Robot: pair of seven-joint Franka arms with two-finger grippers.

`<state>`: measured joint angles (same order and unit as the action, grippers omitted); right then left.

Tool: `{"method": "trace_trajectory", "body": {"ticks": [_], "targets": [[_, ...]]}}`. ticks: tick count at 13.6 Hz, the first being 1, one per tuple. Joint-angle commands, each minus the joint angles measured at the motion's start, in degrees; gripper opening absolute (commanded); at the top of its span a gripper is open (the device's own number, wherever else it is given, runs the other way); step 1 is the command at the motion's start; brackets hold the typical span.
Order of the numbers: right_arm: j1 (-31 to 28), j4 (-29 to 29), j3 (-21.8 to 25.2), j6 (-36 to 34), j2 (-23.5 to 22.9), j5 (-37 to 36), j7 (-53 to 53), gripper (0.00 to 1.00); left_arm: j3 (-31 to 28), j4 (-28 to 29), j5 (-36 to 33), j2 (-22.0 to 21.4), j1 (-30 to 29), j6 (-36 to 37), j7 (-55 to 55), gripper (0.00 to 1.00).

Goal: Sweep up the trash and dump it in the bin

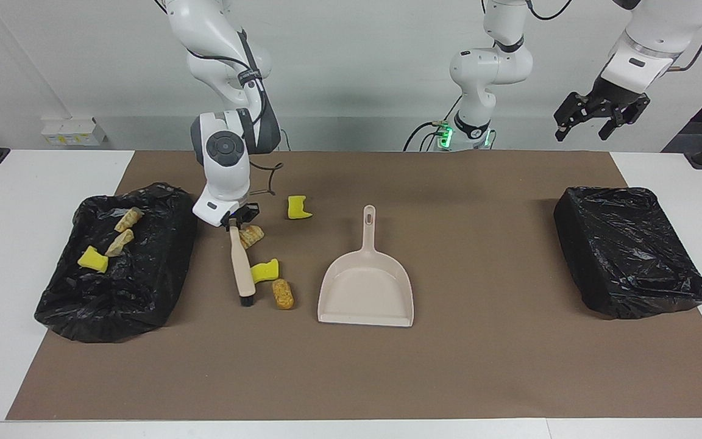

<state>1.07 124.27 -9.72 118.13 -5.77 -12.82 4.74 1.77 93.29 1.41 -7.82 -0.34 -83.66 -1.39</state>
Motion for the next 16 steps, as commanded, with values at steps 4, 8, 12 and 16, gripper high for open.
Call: {"method": "trace_trajectory", "body": {"ticks": [4, 8, 12, 16], "targets": [[-0.5, -3.1, -0.3, -6.6, 1.7, 1.7, 19.9, 0.00, 0.1, -0.4, -0.2, -0.4, -0.3, 0.6, 0.4, 1.00], [-0.5, -10.1, -0.3, -9.3, -0.3, 0.2, 20.4, 0.00, 1.0, -0.3, 0.1, -1.0, 1.6, 1.5, 0.0, 1.00], [0.2, -18.1, -0.6, -7.9, -5.6, -4.0, 23.9, 0.00, 7.9, 4.3, 2.3, -0.4, 3.9, -8.8, -8.9, 1.00], [1.7, -25.9, -0.7, -4.1, -13.4, -6.7, 27.2, 0.00, 15.2, 9.5, 2.5, 4.7, 4.8, -24.6, -16.3, 1.00]]}}
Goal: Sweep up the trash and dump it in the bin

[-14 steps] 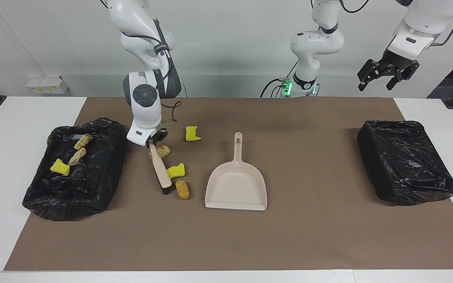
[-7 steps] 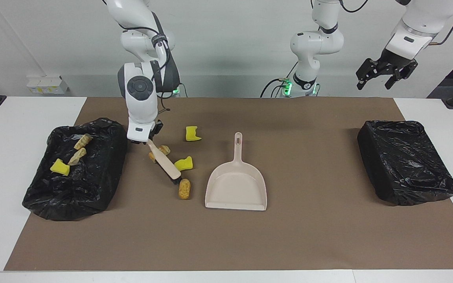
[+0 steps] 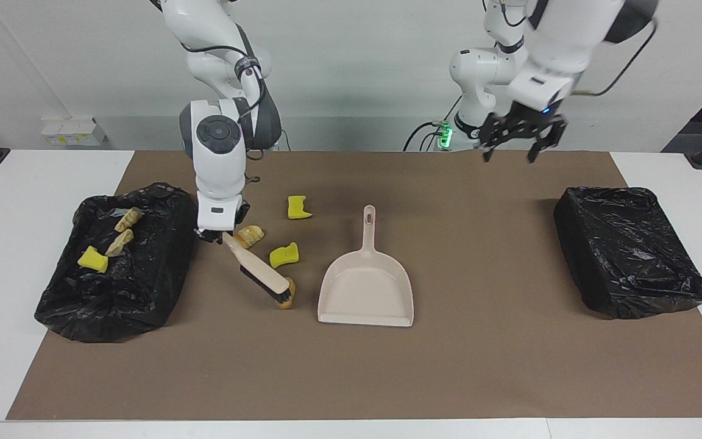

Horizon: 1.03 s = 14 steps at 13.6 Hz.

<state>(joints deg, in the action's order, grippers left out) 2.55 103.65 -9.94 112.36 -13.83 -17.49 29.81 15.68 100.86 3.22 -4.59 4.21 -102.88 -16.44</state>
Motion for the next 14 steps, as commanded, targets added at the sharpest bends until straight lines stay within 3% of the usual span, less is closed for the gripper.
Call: {"method": "trace_trajectory", "body": {"ticks": [1, 4, 6, 9, 11, 14], "targets": [[1.2, -6.3, -0.4, 3.5, -7.3, -2.8, 4.6, 0.00, 3.8, 2.0, 0.6, 3.5, -0.3, -7.5, -2.5, 1.00], [1.0, -6.4, -0.4, 11.1, -10.0, -5.1, 16.5, 0.00, 11.0, 2.1, 0.0, 12.7, -0.2, -18.3, -12.7, 1.00], [-0.1, -5.4, -0.3, 10.4, -9.7, -4.8, 25.4, 0.00, 14.1, 2.5, -1.1, 18.3, 0.4, -22.4, -17.6, 1.00], [-2.3, -2.1, -0.3, 3.9, -6.4, -4.2, 30.0, 0.00, 14.9, 7.8, -2.9, 19.4, 2.0, -27.3, -18.2, 1.00], [-2.5, 0.7, -0.3, -3.0, -2.9, -4.1, 29.8, 0.00, 16.0, 8.8, -3.0, 20.1, 2.4, -29.7, -19.1, 1.00], [-3.3, 4.8, -0.3, -7.1, 2.4, -2.1, 29.3, 0.00, 16.2, 9.4, -4.9, 20.4, 3.6, -29.7, -19.2, 1.00]]}}
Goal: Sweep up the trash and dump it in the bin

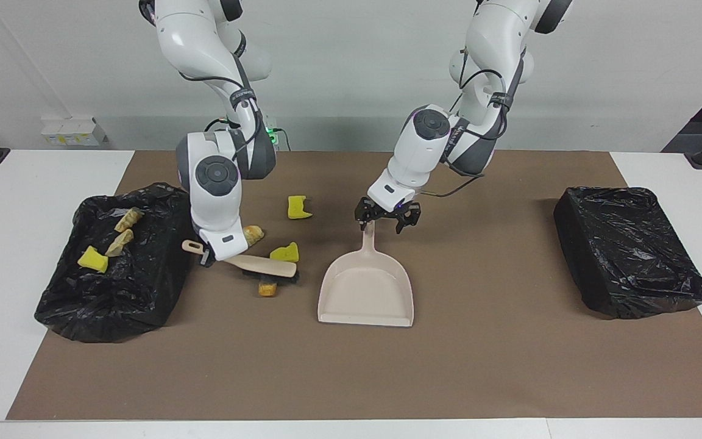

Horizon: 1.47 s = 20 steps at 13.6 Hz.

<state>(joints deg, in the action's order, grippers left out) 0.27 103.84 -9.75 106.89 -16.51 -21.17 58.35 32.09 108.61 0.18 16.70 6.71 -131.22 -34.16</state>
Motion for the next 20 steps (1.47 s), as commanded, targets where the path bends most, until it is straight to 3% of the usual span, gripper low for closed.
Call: {"method": "trace_trajectory", "body": {"ticks": [1, 5, 8, 9, 10, 12, 13, 14, 17, 20], "targets": [[-1.5, 3.7, -0.4, -3.1, 5.8, 2.2, 1.0, 0.00, -0.2, 1.8, -3.2, -0.8, 1.5, -1.4, -1.4, 1.00], [-1.6, -0.5, -0.4, -2.0, 4.7, 3.0, -0.3, 0.00, -0.2, -1.1, -15.6, 4.2, 4.5, -0.3, -8.7, 1.00], [-1.8, 0.3, -0.4, 6.7, 3.6, 2.6, -1.5, 0.00, -0.2, -3.7, -17.1, 5.4, 5.0, 1.2, -9.3, 1.00], [-1.9, -0.4, -0.3, 7.4, 2.2, 1.9, -2.5, 0.00, -0.2, -3.7, -17.1, 5.4, 5.1, 1.3, -9.3, 0.87], [-2.5, -0.6, -0.2, 9.1, 1.1, 1.3, -3.6, 0.00, -0.2, -3.5, -17.1, 5.4, 5.0, 1.5, -9.3, 0.63], [-2.8, -0.6, -0.2, 12.7, -1.2, -1.0, -5.1, 0.00, -0.1, -3.2, -17.1, 5.4, 5.0, 1.8, -9.2, 0.36], [-2.9, -0.5, -0.2, 13.0, -1.7, -1.8, -5.8, 0.00, -0.1, -3.3, -17.1, 5.4, 4.9, 2.7, -9.3, 0.10], [-3.0, 0.0, -0.2, 12.1, -1.8, -2.2, -5.9, 0.00, 0.1, -3.5, -16.4, 5.4, 4.5, 3.3, -9.4, 0.00], [-4.0, 6.4, -0.3, 9.1, 1.9, -1.2, -5.5, 0.00, 0.2, -3.7, -16.7, 4.2, 3.5, 5.8, -6.0, 0.00], [-3.2, 11.5, -0.4, 4.8, 5.6, -0.5, -7.4, 0.00, 0.2, -3.5, -16.3, -0.5, 0.3, 8.4, 9.6, 0.00]]}}
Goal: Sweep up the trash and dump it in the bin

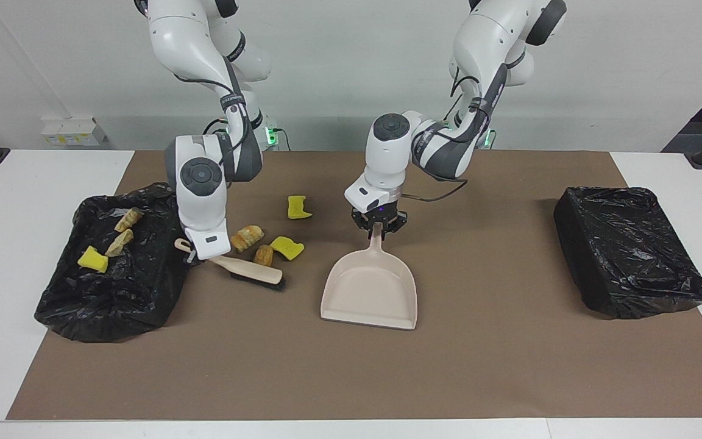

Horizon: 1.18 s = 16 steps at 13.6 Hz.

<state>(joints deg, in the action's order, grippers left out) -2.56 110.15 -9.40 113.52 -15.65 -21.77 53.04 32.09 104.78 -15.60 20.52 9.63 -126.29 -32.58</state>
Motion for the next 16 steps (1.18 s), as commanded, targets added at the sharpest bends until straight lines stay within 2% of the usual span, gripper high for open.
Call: {"method": "trace_trajectory", "body": {"ticks": [1, 4, 8, 10, 13, 16], "targets": [[-0.1, 6.3, -0.9, -2.5, 5.7, 1.1, -3.0, 0.00, 0.3, 0.3, -0.4, -5.6, -3.1, 5.5, 14.2, 0.00], [2.7, 5.5, -0.9, -4.1, 7.0, 3.8, -8.5, 0.00, 0.3, 0.9, -0.1, -8.8, -5.4, 11.1, 29.4, 0.00], [2.7, -2.8, -0.9, -9.8, 6.8, 5.1, -18.6, 0.00, 0.3, 1.4, 1.3, -11.7, -6.2, 16.8, 46.9, 0.00], [2.5, -4.2, -0.9, -12.0, 7.2, 5.2, -26.4, 0.00, 0.3, 2.3, 7.0, -12.8, -6.2, 19.9, 55.3, 0.00], [2.5, -1.6, -0.9, -15.6, 9.6, 7.5, -44.8, 0.00, 0.3, 7.0, 10.9, -15.8, -6.1, 18.7, 62.2, 0.00], [2.3, 6.0, -0.9, -14.7, 14.2, 11.8, -58.2, 0.00, 0.3, 10.7, 10.9, -17.2, -5.9, 13.4, 66.8, 0.00]]}}
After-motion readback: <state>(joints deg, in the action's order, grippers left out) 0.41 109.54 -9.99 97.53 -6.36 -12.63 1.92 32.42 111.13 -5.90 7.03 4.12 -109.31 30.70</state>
